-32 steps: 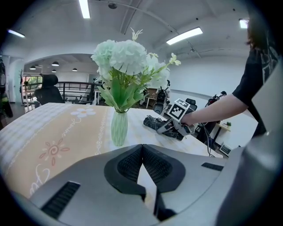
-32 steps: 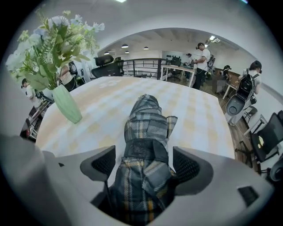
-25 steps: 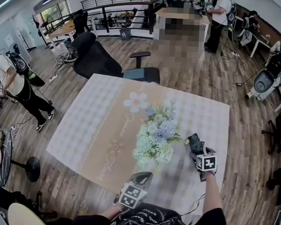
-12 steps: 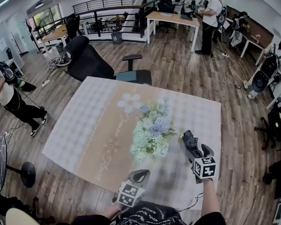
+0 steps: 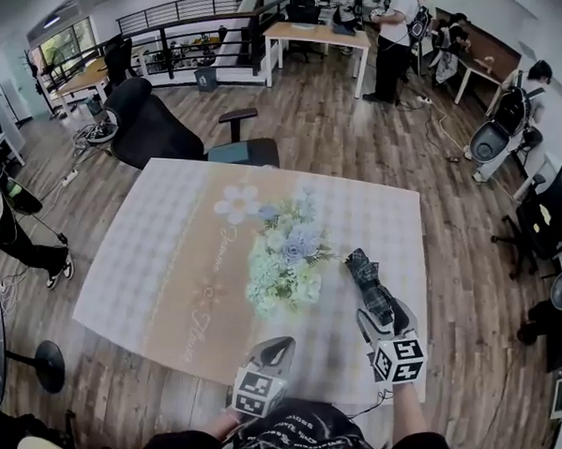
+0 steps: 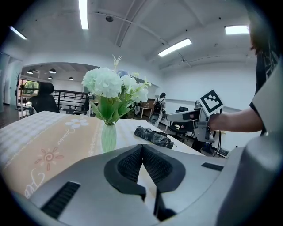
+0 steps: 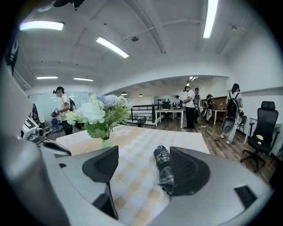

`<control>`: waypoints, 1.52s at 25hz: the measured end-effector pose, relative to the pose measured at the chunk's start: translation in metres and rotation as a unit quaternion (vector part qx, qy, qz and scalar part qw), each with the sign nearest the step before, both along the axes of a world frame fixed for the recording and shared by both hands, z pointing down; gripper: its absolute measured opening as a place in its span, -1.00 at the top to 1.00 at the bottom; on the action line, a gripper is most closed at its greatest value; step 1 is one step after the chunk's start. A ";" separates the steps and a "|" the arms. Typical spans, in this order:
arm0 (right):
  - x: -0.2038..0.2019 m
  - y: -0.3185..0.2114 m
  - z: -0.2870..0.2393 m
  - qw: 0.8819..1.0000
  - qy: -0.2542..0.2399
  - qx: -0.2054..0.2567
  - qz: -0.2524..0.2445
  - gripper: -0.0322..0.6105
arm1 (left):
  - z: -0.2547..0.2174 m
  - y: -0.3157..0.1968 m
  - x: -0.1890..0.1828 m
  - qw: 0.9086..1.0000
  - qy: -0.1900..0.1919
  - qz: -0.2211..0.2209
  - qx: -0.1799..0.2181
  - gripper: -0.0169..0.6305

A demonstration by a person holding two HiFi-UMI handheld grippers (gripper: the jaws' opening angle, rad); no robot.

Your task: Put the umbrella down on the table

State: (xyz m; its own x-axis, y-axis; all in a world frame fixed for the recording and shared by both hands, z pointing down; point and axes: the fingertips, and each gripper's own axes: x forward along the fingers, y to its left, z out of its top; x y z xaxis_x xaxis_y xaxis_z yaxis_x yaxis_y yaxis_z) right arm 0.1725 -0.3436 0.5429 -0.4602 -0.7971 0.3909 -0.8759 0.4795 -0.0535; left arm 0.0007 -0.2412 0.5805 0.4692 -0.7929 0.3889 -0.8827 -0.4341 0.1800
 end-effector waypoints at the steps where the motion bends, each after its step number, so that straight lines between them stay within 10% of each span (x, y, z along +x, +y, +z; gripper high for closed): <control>1: 0.001 0.008 0.000 1.000 -0.004 0.005 0.005 -0.24 | 0.000 0.001 0.003 1.000 0.001 0.005 0.000 0.89; 25: 0.015 0.114 0.045 0.998 -0.014 -0.020 0.059 -0.11 | 0.003 0.013 0.026 1.000 0.004 0.022 0.001 0.89; 38: 0.002 0.097 0.031 0.998 0.000 0.006 0.069 0.64 | 0.013 0.006 0.013 1.000 0.002 0.024 -0.019 0.89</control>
